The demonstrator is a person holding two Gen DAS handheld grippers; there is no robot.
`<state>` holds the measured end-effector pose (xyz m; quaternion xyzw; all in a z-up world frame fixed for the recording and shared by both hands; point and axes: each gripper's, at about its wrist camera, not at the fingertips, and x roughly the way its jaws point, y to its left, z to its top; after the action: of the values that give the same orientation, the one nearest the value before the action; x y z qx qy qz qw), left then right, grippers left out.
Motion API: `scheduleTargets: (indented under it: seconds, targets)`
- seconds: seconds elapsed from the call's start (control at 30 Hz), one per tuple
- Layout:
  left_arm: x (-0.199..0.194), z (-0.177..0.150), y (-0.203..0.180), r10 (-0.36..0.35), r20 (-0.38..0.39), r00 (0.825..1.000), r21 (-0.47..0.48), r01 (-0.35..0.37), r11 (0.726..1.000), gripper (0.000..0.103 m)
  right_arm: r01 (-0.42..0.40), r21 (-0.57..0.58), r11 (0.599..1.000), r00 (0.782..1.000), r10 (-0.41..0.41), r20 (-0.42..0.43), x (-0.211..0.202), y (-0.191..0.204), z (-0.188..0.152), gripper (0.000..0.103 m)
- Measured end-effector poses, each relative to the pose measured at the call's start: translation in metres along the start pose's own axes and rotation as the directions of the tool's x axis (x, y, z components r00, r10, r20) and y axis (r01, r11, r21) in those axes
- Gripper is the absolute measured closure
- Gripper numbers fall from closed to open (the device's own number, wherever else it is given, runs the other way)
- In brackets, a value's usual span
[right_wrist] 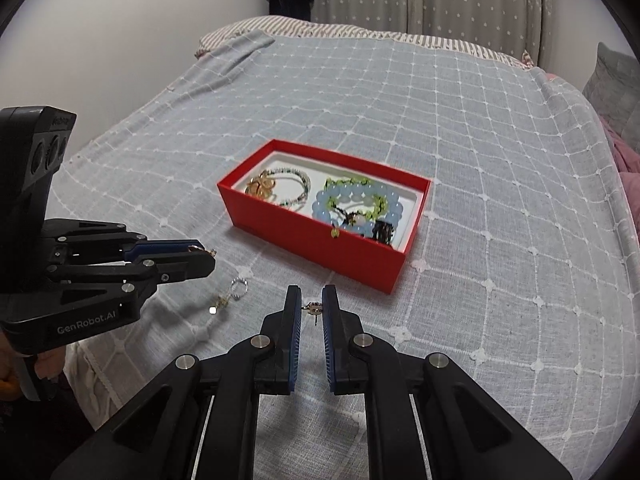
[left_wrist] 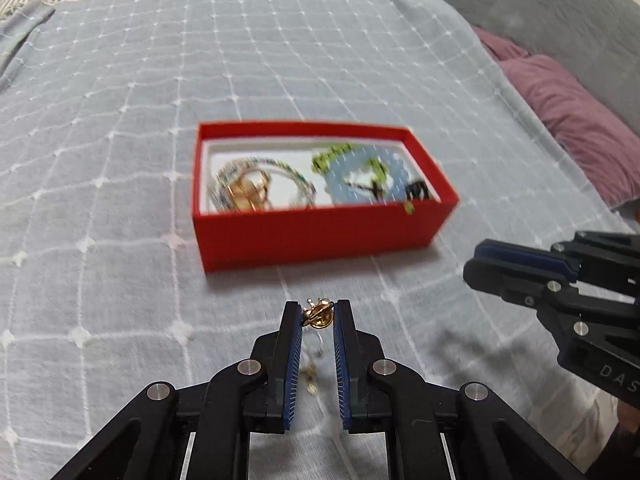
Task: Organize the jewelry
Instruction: 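Carry both held earrings over the red box and lower them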
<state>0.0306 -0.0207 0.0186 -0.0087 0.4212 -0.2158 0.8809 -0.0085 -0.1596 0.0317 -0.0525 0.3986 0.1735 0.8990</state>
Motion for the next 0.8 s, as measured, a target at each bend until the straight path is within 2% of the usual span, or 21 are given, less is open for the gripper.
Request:
scheduleTargets:
  seconds: [0.47, 0.8]
  targets:
    - [0.019, 0.046, 0.001, 0.058, 0.104, 0.993, -0.032, -0.055, 0.998, 0.092, 0.002, 0.081, 0.997, 0.997, -0.008, 0.079, 0.007, -0.017, 0.042, 0.092]
    - [0.051, 0.059, -0.004, 0.072, 0.08, 0.994, -0.044, -0.069, 0.997, 0.092, 0.028, 0.117, 0.993, 0.997, -0.036, 0.063, 0.034, -0.039, 0.053, 0.092]
